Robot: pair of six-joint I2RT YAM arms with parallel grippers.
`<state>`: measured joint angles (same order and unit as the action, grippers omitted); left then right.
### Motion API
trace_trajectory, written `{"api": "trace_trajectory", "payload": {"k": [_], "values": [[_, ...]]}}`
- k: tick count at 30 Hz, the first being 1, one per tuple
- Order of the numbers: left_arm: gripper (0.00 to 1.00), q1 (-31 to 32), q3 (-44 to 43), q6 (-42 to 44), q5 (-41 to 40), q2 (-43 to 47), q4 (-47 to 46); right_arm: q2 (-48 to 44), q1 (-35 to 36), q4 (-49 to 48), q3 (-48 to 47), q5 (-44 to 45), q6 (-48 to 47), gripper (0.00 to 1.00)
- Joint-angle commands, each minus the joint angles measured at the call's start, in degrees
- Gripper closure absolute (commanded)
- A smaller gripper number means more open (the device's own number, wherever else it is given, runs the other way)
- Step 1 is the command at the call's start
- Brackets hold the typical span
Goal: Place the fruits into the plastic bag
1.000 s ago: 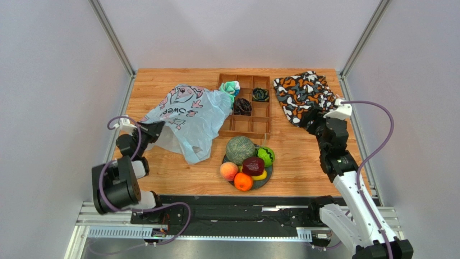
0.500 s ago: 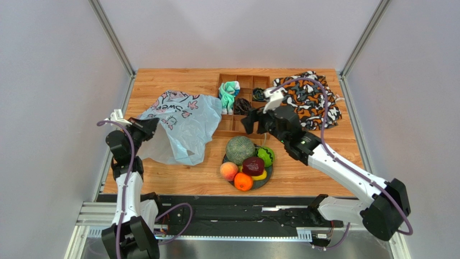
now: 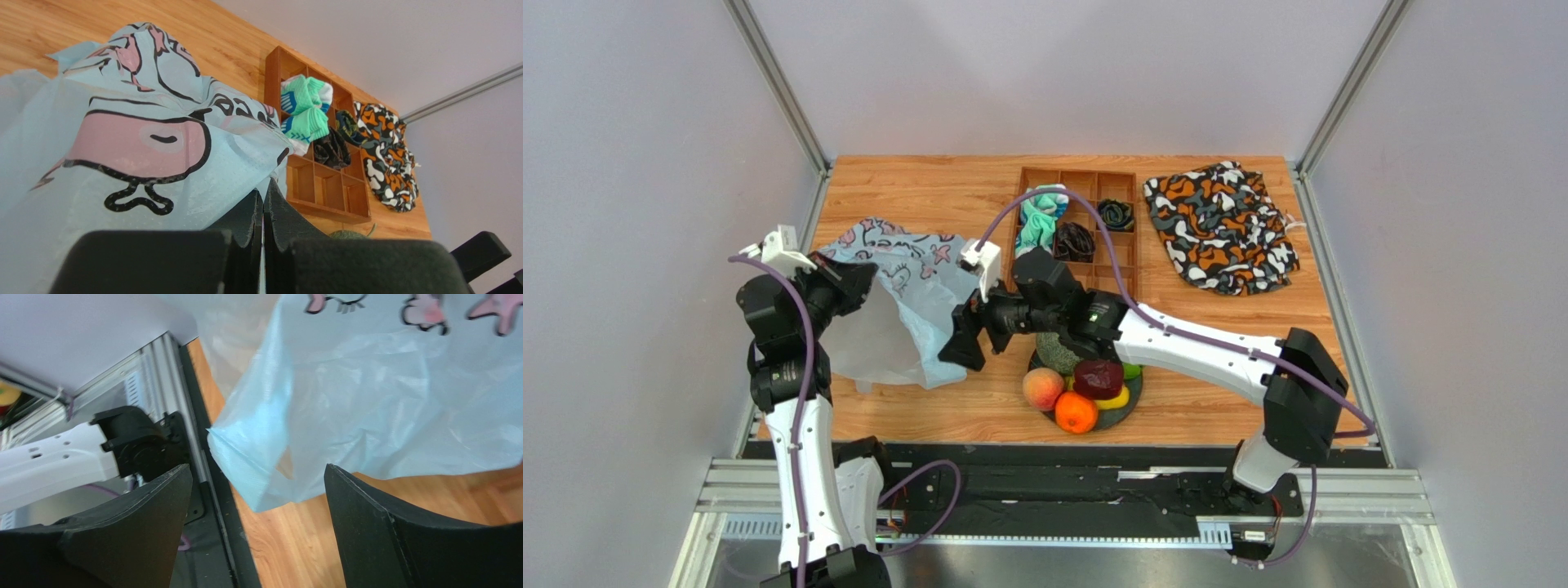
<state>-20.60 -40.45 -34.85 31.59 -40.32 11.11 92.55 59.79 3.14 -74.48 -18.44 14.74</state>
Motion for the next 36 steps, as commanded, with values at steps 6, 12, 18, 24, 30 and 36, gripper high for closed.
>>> {"api": "trace_trajectory", "payload": {"k": [6, 12, 18, 24, 30, 36], "values": [[1.00, 0.39, -1.74, 5.14, 1.63, 1.03, 6.90, 7.46, 2.61, -6.30, -2.52, -8.46, 7.75, 0.19], [1.00, 0.38, -2.18, 5.32, 1.89, 0.41, 6.99, 11.59, 3.49, -6.92, -3.65, -5.21, 7.41, 0.18], [1.00, 0.30, -2.88, 5.58, 2.16, -0.03, 7.08, 13.79, 3.84, -6.48, -3.31, -1.17, 6.97, 0.18], [1.00, 0.39, -3.24, 6.20, 1.89, -0.29, 7.43, 13.96, 3.84, -7.44, -1.99, 1.30, 7.23, 0.17], [1.00, 0.30, -2.80, 5.50, 2.60, -0.64, 6.38, 18.18, 3.84, -12.62, -3.39, -6.16, 11.71, 0.36], [1.00, 0.30, -2.36, 3.21, 3.91, -2.13, 4.01, 16.96, 2.62, -12.28, -6.29, -9.69, 12.77, 0.96]]}}
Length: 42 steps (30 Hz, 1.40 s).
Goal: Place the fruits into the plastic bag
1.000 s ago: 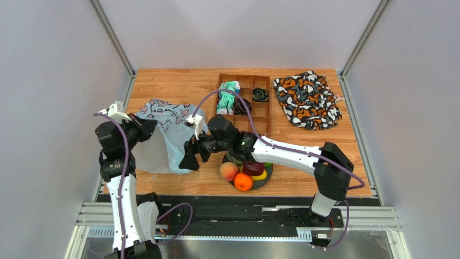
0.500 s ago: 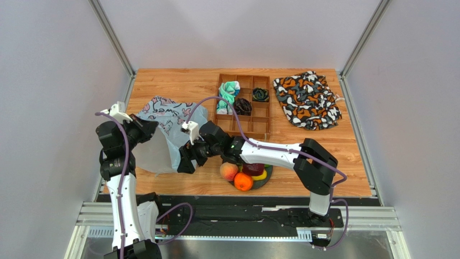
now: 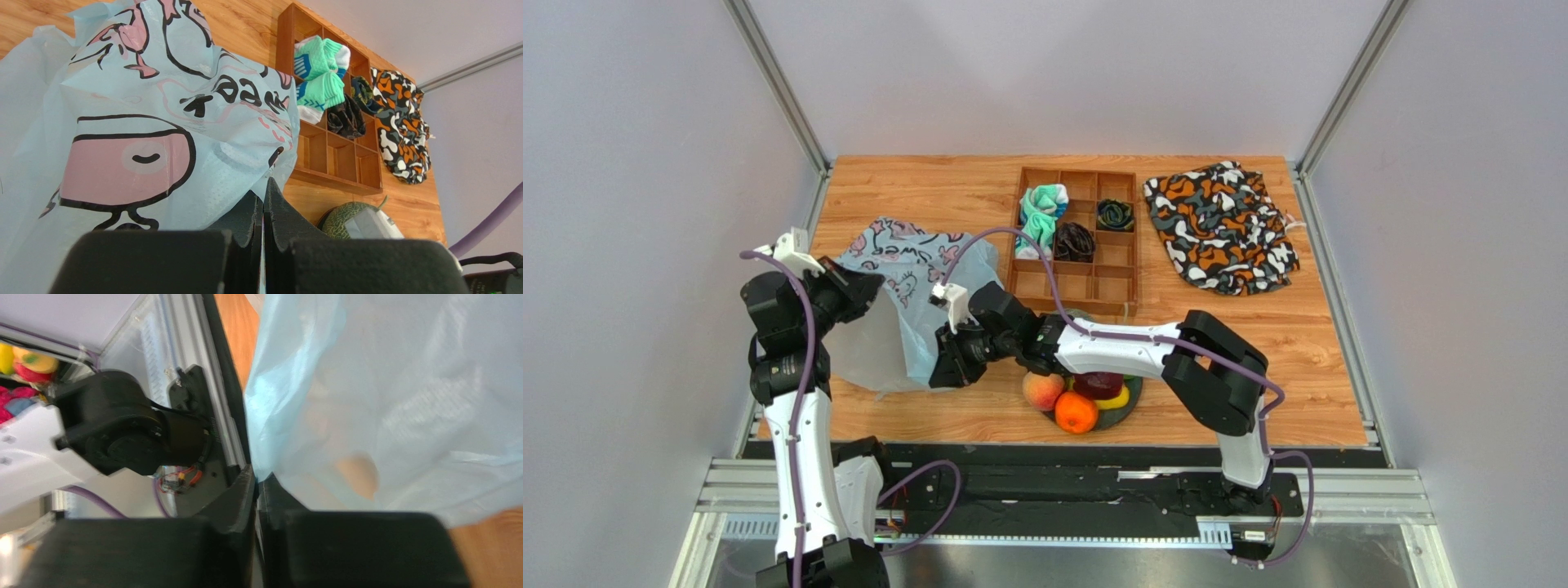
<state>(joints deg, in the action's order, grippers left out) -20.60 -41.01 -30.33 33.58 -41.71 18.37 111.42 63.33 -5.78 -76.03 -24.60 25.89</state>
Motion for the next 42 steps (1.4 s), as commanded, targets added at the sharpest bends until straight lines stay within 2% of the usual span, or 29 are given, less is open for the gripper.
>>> {"api": "trace_trajectory", "payload": {"k": [1, 3, 4, 6, 8, 9, 10, 12, 16, 23, 28, 33, 42], "values": [[1.00, 0.38, -2.40, -1.23, 1.58, -1.35, -3.25, -2.51, -1.54, -3.27, -5.18, -3.87, 1.88, 1.00], [0.99, 0.30, -3.54, -0.35, 1.40, -2.05, -2.73, -4.97, -3.29, -2.14, -6.67, -3.35, 3.19, 1.00], [0.85, 0.38, -5.20, 0.26, 1.83, -3.10, -2.29, -5.68, -5.74, -1.61, -7.37, -2.74, 3.72, 1.00], [0.66, 0.30, -7.58, 3.06, 2.89, -4.60, -0.19, -7.17, -8.91, -0.55, -8.78, -1.95, 6.35, 1.00], [0.40, 0.30, -11.53, 5.44, 5.17, -6.97, 2.18, -7.62, -14.01, -1.42, -9.05, -1.59, 8.90, 1.00], [0.31, 0.38, -12.85, 7.54, 5.79, -7.85, 4.54, -7.53, -17.68, -2.82, -9.05, -1.68, 10.22, 1.00], [0.15, 0.39, -15.21, 8.69, 5.97, -8.99, 5.87, -7.27, -19.63, -3.53, -8.96, -1.94, 13.54, 1.00], [0.10, 0.39, -17.33, 11.68, 5.79, -10.05, 9.92, -6.74, -24.63, -7.90, -7.91, -2.56, 16.90, 1.00], [0.09, 0.39, -20.50, 13.98, 4.13, -11.02, 14.41, -5.25, -29.57, -12.85, -7.73, -0.46, 23.50, 1.00], [0.08, 0.38, -20.69, 15.03, 1.31, -7.33, 17.05, -3.40, -31.95, -11.45, -11.94, 4.91, 21.75, 1.00], [0.08, 1.61, -15.95, 11.26, 7.10, -5.05, 14.60, -1.91, -32.13, -9.60, -14.14, 6.32, 20.25, 1.00], [0.08, 4.16, -12.52, 10.20, 5.35, -0.30, 13.62, -0.85, -32.13, -9.07, -15.03, 6.32, 20.25, 1.00], [0.10, 6.62, -9.17, 8.44, 4.74, -0.12, 10.99, -0.58, -32.13, -8.37, -15.11, 6.58, 19.82, 1.00]]}}
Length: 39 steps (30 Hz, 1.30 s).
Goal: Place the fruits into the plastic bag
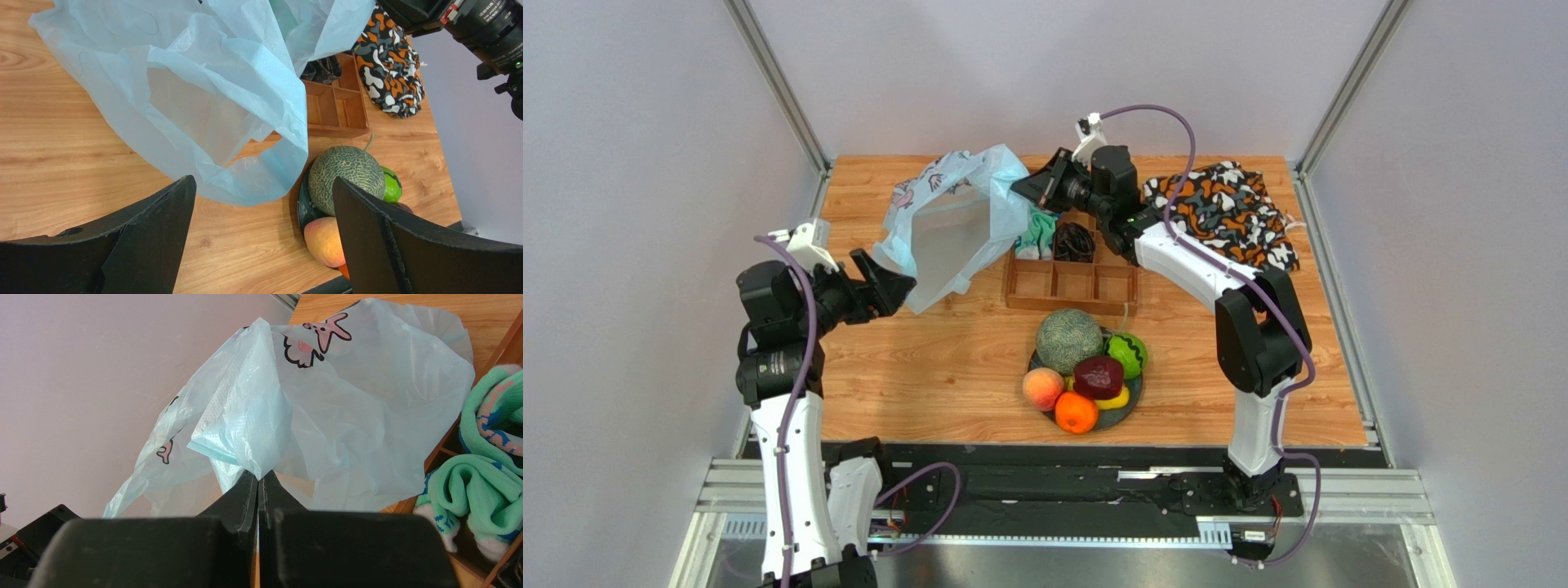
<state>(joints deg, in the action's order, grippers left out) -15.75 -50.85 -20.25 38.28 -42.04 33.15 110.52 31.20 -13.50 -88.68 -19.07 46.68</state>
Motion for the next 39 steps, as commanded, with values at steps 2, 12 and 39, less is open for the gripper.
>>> {"api": "trace_trajectory", "payload": {"k": [2, 12, 39], "values": [[0.12, 3.43, 0.14, -2.16, -1.01, -0.14, -5.63, 0.22, 0.00, -0.22, -2.46, 1.14, -1.15, 1.00], [0.18, 12.31, -3.64, -0.85, -6.55, -7.00, -7.31, -0.13, 0.09, 0.66, -2.37, 1.32, -1.85, 1.00], [1.00, 14.78, -27.45, -3.39, -8.34, -10.96, 0.69, -8.21, 7.03, 26.86, -14.50, -9.30, -22.51, 1.00]]}}
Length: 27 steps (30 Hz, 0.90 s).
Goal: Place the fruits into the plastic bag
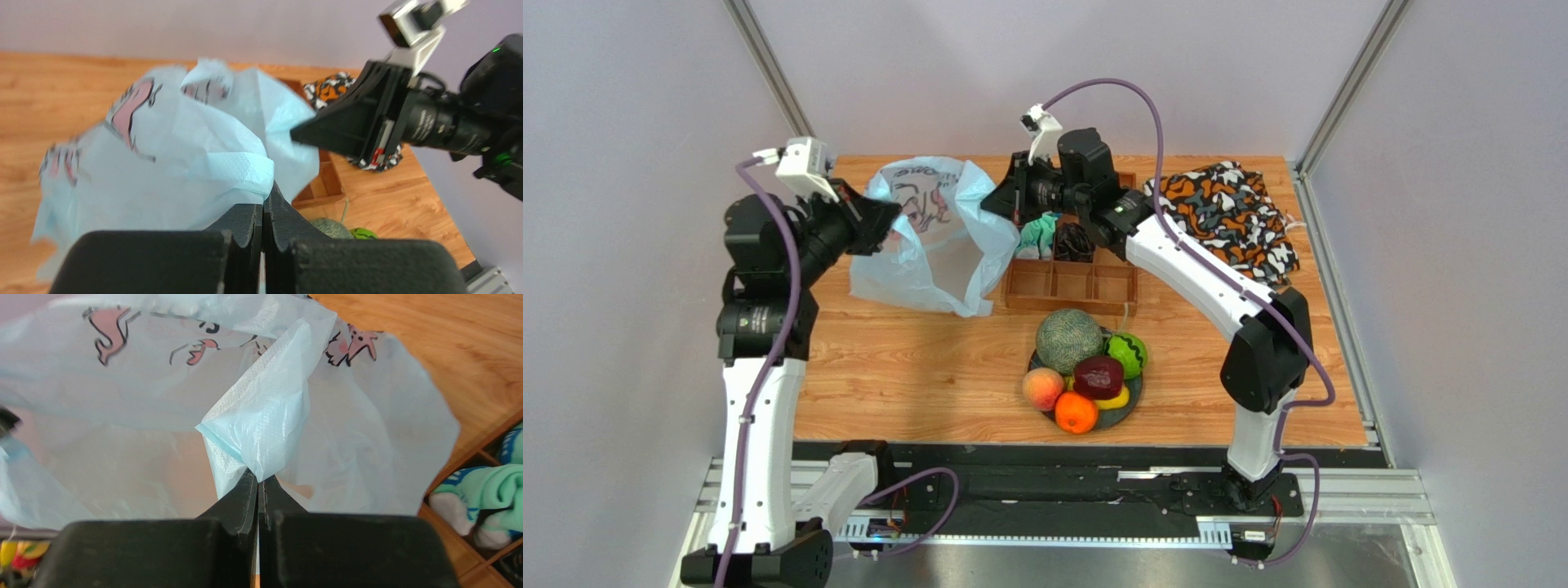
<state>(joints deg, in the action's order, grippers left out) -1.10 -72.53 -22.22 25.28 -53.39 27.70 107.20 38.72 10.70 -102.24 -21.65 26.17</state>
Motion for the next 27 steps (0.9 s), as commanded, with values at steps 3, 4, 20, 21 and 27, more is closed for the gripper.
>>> {"api": "trace_trajectory", "payload": {"k": [3, 4, 20, 21, 27], "values": [[1.00, 0.22, -7.36, -4.14, 9.16, 0.21, 6.31, -5.68, -1.18, 1.35, -0.07, -11.47, 1.59, 1.00], [1.00, 0.14, -7.19, -4.58, 9.96, 0.04, 5.96, -5.07, -1.45, 0.73, 0.37, -13.31, 2.73, 1.00], [1.00, 0.14, 6.87, 13.78, 5.74, -0.50, -3.17, 2.85, -5.06, 4.33, 5.81, -6.13, 3.27, 1.00], [1.00, 0.05, 8.44, 13.95, 5.75, 0.90, -4.23, 1.71, -5.14, 4.33, 6.34, -5.08, 2.83, 1.00], [1.00, 0.05, 13.38, 13.61, 3.20, 7.31, -10.56, -2.51, -5.15, 3.80, 10.21, -2.26, 1.69, 0.95]]}}
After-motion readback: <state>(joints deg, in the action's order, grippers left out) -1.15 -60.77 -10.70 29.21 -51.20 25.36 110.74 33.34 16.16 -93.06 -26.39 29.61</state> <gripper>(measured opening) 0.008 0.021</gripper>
